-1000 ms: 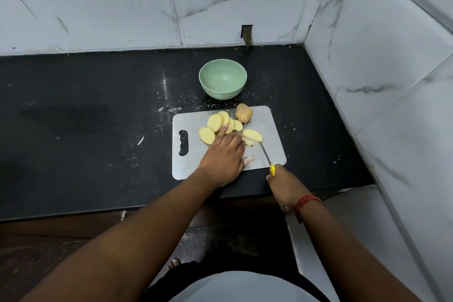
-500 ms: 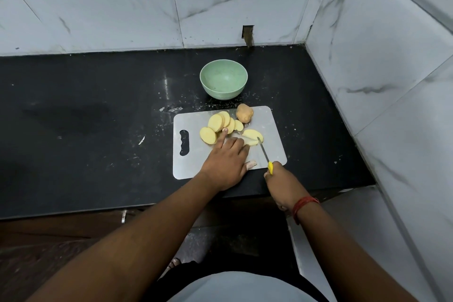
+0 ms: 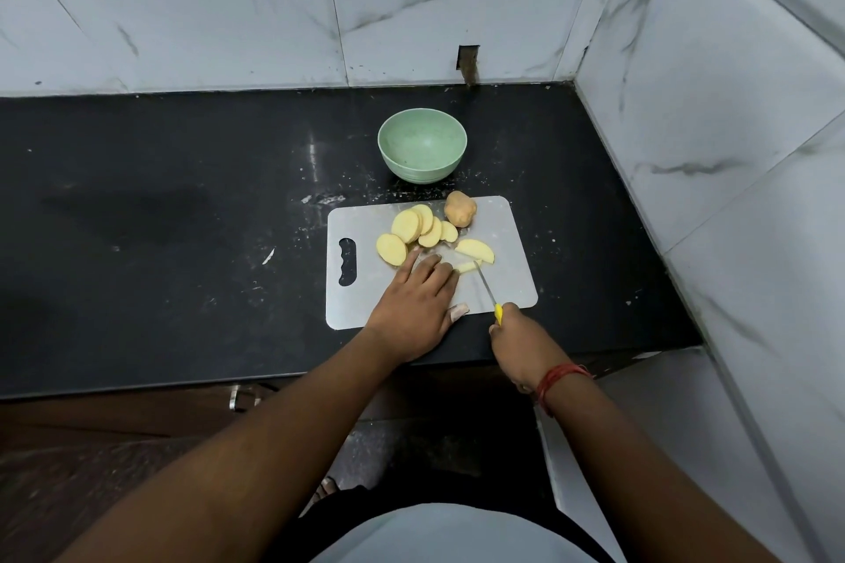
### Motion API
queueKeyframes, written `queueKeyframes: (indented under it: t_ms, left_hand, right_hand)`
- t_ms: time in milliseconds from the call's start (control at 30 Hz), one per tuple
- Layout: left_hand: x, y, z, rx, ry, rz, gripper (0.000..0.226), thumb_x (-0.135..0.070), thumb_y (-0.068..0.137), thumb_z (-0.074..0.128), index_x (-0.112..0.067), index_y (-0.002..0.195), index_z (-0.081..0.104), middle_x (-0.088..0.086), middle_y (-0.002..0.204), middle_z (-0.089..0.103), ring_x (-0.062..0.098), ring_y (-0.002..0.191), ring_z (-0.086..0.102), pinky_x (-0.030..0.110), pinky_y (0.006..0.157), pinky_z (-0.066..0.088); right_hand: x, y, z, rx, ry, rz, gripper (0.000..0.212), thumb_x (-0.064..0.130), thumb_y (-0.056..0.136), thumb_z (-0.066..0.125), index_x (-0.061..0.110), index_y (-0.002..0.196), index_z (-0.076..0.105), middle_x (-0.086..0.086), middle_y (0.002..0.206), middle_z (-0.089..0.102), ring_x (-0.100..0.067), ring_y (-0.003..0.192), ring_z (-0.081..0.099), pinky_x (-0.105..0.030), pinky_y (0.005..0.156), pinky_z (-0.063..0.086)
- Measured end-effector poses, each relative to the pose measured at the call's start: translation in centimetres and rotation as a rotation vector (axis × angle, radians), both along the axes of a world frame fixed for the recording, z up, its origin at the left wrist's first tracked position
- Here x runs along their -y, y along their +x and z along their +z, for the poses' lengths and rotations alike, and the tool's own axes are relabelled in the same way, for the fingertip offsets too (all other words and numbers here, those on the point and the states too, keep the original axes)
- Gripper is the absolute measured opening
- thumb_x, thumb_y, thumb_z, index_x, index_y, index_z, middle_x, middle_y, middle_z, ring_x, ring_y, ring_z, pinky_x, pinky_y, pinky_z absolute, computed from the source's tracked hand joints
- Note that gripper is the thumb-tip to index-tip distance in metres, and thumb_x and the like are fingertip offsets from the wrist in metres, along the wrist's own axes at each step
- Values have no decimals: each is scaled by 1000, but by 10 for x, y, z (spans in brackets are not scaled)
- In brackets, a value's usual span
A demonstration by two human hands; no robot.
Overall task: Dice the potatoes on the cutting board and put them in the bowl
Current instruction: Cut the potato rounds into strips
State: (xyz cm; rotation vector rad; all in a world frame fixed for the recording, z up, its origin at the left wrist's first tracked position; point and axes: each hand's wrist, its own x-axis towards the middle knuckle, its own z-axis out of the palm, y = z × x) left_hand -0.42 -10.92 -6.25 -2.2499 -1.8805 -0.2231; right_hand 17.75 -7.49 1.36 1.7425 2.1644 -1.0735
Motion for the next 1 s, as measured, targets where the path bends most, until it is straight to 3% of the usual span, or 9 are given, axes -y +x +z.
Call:
queueKeyframes:
  t_ms: [267, 367, 533, 800, 1000]
  left_hand:
    - [2, 0, -8, 55, -19, 28, 61, -48, 107, 32, -5, 144, 53, 7, 139, 54, 33, 136, 42, 54, 123, 20]
    - [2, 2, -8, 63, -20, 28, 62, -48, 107, 30, -4, 144, 53, 7, 138, 54, 33, 137, 42, 52, 123, 22]
    - [3, 2, -10, 59, -8, 26, 62, -48, 107, 31, -4, 145, 52, 8, 140, 53, 32, 138, 40, 51, 124, 21]
    - [4, 1, -11, 65, -4, 19, 62, -48, 107, 32, -4, 146, 50, 8, 141, 52, 33, 138, 40, 53, 123, 21]
    - [4, 2, -9, 67, -2, 23, 61, -47, 107, 33, -3, 145, 51, 9, 139, 53, 34, 136, 42, 53, 122, 23]
  right_hand:
    - [-8, -7, -5, 81, 0, 71, 5, 15, 101, 38, 11, 100, 36, -3, 72, 42, -13, 58, 40, -27, 46, 24]
    - [-4, -4, -8, 91, -9, 67, 5, 14, 101, 37, 13, 97, 33, -1, 71, 40, -11, 57, 37, -27, 51, 31]
    - [5, 9, -6, 50, -25, 45, 9, 19, 102, 37, 11, 103, 40, -5, 85, 53, -15, 71, 52, -30, 59, 36]
    - [-2, -11, -1, 39, 14, 95, 5, 16, 100, 39, 12, 101, 37, -2, 81, 48, -12, 69, 48, -27, 51, 29]
    - [-3, -14, -4, 75, -33, 69, 7, 14, 99, 39, 10, 105, 39, -4, 81, 49, -14, 66, 48, -29, 51, 33]
